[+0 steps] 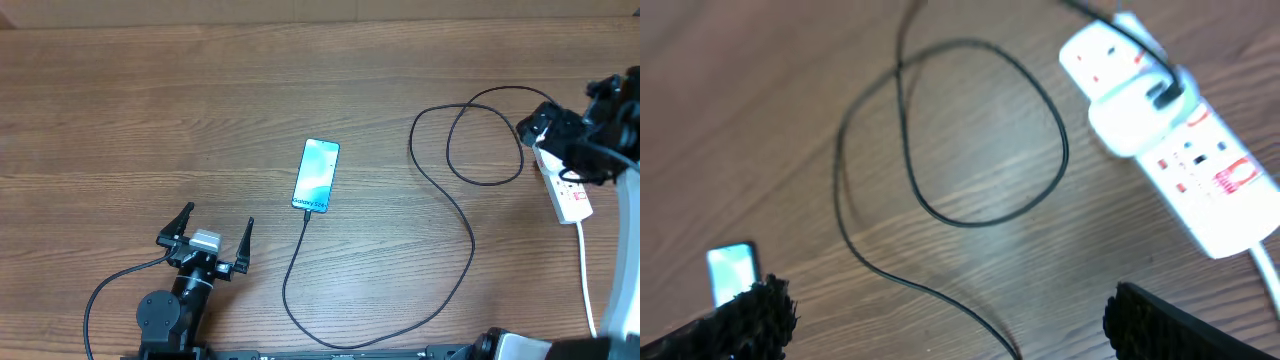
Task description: Plug charger to phone and switch on socket
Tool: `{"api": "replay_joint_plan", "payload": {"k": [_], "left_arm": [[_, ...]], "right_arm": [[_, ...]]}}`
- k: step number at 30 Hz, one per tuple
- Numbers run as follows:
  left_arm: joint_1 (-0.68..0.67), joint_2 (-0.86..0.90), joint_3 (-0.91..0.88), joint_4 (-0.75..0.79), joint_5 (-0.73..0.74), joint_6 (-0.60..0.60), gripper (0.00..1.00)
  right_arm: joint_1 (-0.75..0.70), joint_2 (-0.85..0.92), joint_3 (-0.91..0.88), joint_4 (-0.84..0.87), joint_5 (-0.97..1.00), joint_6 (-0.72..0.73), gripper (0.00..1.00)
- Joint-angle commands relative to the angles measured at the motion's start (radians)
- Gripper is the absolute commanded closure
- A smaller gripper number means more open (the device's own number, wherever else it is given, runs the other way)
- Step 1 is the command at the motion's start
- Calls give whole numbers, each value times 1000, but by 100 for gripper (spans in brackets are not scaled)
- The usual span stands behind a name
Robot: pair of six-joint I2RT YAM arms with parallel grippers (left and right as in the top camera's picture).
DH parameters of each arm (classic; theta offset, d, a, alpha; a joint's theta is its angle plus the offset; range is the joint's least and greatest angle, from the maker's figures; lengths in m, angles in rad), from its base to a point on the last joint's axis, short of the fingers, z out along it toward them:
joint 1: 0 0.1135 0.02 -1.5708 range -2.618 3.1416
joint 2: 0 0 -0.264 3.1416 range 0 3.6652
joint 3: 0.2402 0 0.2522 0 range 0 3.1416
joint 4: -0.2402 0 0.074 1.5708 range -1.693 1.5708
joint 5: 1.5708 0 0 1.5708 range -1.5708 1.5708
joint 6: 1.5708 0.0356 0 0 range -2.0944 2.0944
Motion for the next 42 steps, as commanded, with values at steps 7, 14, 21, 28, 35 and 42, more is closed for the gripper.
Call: {"api": "replay_joint_plan", "payload": {"k": [7,14,21,28,35,42], "left_arm": [[-1,-11,-3,0,-16,8,0],[-1,-11,-3,0,-16,8,0],[-1,-11,-4,0,-16,8,1],[-1,-11,-4,0,-17,8,1],[-1,-11,-3,0,-16,8,0],[-1,-11,-3,0,-16,8,1]], "right_arm": [[-1,-92,22,2,-2,-8,0],[-1,-92,21,-10,4,-9,0],[0,-93,-89,-9,6,-103,0],[2,-131,-354,204,-9,-102,0],[10,-197,-683,484,-120,-102,0],[76,-220,-969,827,-174,-102,0]]}}
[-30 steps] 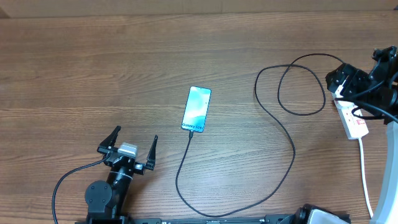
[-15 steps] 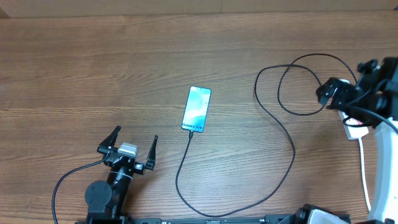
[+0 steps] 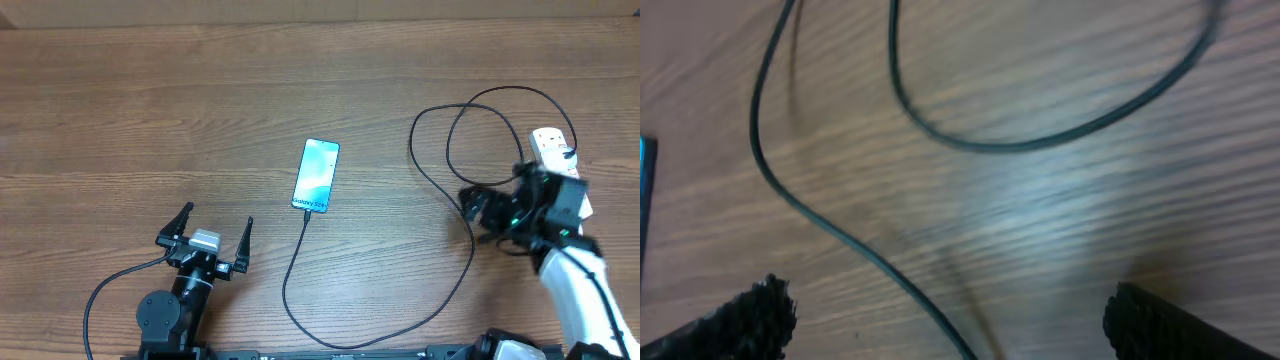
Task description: Plug charger to phone and switch on socket
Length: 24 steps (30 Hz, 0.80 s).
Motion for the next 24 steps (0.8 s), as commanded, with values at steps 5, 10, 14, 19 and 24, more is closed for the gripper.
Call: {"api": "replay_joint_plan", "payload": {"k": [5,10,14,19,24], "left_arm": [[-1,-11,-3,0,-9,8,1],[-1,-11,-3,0,-9,8,0],[-1,-11,-3,0,-9,8,1],[-1,-11,-4,0,-9,8,0],[-1,-11,-4,-1,-9,8,0]], "right_arm": [[84,-29,-108,46,-40,-5,0],[138,-29,-108,170,-45,-9,0],[202,-29,-108,249,-51,-39,0],[256,-29,-111,301,-51,-39,0],[257,-29,-168,374,-50,-39,0]]}}
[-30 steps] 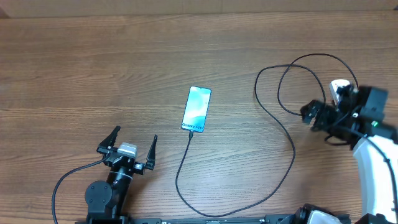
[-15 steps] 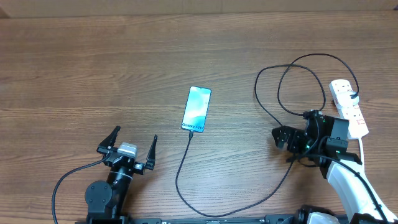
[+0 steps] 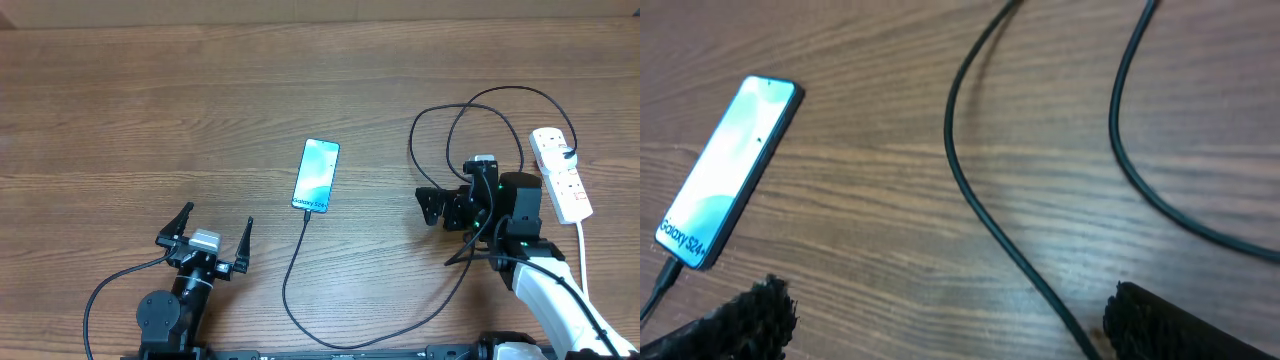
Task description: Plug charger to phone and switch on socket
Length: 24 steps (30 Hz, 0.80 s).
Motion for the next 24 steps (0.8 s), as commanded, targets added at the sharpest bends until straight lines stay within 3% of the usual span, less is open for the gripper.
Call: {"api": "replay_joint_plan", "payload": {"k": [1,19,24], "left_arm": [[-1,-11,-3,-1,-9,8,0],[-1,-11,-3,0,-9,8,0],[-1,-11,-3,0,-9,8,0]], "right_arm": [[5,-18,-69,63,3,-8,0],[5,-121,-337,398,21,0,0],[5,-185,-377,413,26,0,0]]}}
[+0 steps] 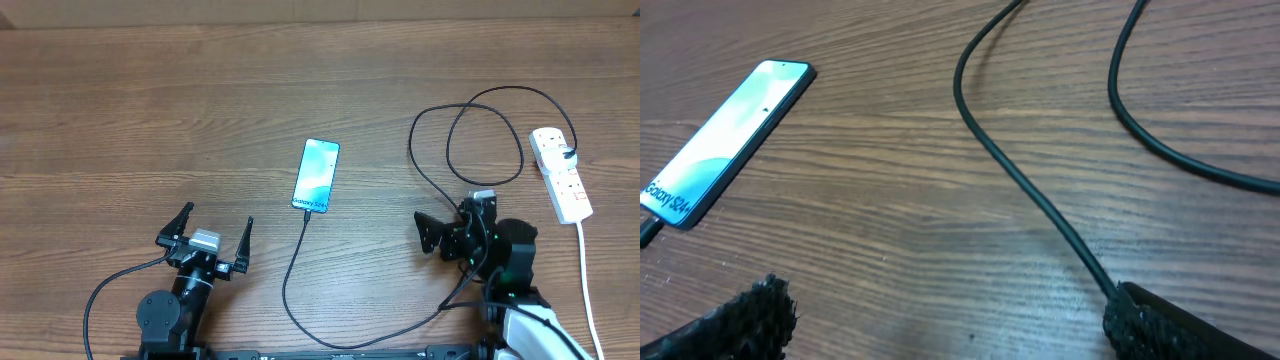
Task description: Plug charger to phone and switch on socket
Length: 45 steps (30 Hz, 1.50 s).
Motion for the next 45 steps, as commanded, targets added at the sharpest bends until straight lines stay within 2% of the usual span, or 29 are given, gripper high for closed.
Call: {"api": "replay_joint_plan", "payload": {"k": [1,9,31,45], "left_arm": [[-1,-11,-4,0,-9,8,1],[-1,-11,-3,-1,-9,8,0],[-1,-11,-3,0,-9,8,0],[-1,-11,-3,-1,-9,8,0]], "right_arm": [[5,-49,-27,12,12,-1,0],[5,-160,-71,-44,16,3,0],[5,-551,-71,-410,16,3,0],[5,-774,-71,-410,-3,49,0]]}}
